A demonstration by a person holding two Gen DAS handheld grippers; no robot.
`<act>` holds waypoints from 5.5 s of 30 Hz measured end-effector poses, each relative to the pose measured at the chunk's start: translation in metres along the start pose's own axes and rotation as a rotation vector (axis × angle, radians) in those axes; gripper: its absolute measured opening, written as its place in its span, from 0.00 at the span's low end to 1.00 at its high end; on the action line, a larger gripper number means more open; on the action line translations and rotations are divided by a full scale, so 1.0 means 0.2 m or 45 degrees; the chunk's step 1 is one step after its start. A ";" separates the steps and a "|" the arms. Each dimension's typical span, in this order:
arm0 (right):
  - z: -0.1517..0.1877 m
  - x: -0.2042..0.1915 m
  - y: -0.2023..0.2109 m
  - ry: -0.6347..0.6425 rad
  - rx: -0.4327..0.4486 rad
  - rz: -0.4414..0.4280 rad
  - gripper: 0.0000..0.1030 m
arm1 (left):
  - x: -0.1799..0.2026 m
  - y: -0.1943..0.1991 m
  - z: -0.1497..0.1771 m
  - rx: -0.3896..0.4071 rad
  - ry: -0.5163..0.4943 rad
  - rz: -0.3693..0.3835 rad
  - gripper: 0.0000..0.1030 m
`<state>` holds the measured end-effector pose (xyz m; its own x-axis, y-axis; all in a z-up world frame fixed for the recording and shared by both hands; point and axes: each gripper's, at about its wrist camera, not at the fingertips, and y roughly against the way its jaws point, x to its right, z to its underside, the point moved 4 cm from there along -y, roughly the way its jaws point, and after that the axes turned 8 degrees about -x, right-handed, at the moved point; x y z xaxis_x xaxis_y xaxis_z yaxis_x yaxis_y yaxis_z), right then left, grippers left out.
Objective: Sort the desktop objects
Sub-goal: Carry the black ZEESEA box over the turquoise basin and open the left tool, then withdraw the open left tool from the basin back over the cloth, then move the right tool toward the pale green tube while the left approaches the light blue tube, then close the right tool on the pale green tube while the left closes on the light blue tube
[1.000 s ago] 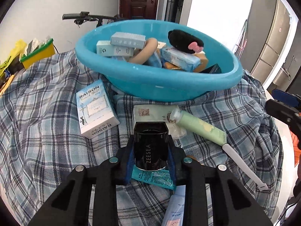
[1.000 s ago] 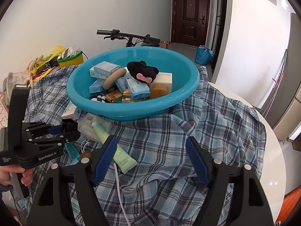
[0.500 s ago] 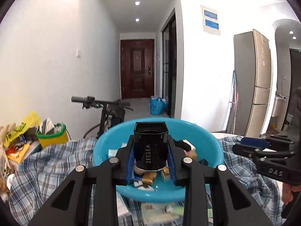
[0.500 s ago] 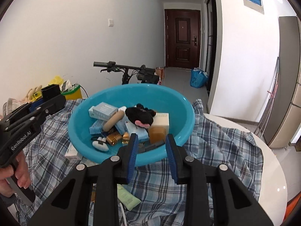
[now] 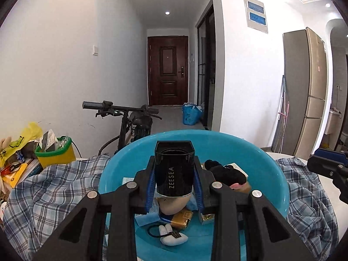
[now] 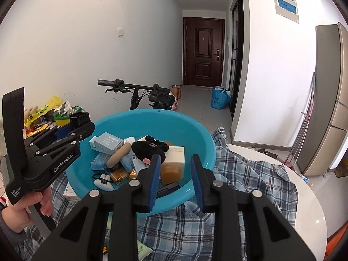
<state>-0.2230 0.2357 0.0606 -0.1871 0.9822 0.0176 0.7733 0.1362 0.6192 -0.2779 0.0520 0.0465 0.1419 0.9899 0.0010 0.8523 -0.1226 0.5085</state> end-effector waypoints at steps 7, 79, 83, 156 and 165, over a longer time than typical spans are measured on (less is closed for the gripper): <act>0.00 0.03 -0.04 -0.014 -0.021 0.001 0.27 | 0.01 -0.14 -0.01 -0.087 -0.012 0.002 0.31; 0.70 0.14 -0.43 0.020 -0.537 0.024 1.00 | 0.04 0.27 0.40 -0.328 0.022 0.149 0.74; 0.70 0.14 -0.43 0.020 -0.537 0.024 1.00 | 0.04 0.28 0.40 -0.321 0.021 0.153 0.75; 0.59 -0.21 0.34 0.206 -0.181 -0.249 0.34 | 0.07 0.74 0.70 -0.534 -0.151 0.264 0.89; 0.70 -0.22 0.24 0.235 -0.315 -0.306 0.32 | 0.18 0.56 0.89 -0.766 -0.340 0.319 0.66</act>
<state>-0.0923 0.2175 -0.0208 -0.4680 0.8834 -0.0241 0.5293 0.3020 0.7929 -0.0872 0.0615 -0.0499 0.4820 0.8761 0.0076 0.3625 -0.2073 0.9087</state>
